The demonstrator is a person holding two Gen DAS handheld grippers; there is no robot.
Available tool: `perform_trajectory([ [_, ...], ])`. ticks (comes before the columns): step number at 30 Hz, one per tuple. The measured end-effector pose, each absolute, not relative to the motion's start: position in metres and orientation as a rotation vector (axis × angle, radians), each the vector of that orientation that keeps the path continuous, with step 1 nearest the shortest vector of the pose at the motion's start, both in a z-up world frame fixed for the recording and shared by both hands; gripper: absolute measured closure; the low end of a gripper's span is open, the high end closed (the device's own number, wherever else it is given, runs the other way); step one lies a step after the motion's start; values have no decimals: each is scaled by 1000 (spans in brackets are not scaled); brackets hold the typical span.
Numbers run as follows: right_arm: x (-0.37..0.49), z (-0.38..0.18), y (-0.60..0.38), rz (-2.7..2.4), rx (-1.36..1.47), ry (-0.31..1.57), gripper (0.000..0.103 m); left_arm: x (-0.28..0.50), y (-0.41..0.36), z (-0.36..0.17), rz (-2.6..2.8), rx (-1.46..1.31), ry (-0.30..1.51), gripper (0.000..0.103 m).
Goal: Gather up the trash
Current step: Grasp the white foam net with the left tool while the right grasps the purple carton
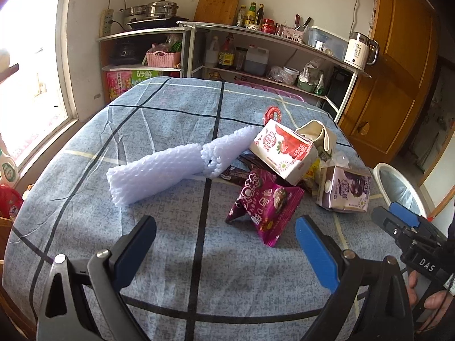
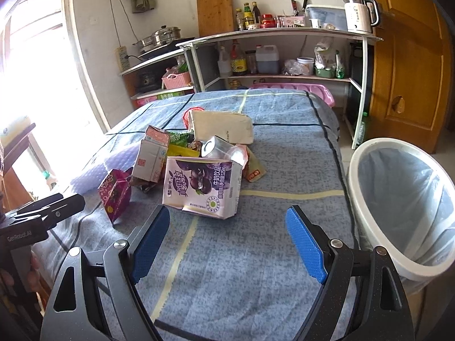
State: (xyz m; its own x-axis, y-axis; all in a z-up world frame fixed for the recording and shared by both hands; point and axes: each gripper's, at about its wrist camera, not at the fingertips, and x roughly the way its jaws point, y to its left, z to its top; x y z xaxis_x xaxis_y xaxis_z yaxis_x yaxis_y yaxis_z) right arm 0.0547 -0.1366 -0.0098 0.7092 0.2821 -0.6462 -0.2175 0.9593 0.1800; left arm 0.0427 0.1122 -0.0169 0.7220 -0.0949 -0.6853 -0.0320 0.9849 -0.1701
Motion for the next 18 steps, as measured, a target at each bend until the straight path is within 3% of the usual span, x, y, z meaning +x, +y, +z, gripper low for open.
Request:
perform_trajectory([
  [15,114,-29,-130,362,241,848,19,72,157,-16,0,-190,738,3],
  [18,120,-31,-127,389,251,856,25,77,163,-19,11,-169,740,3],
])
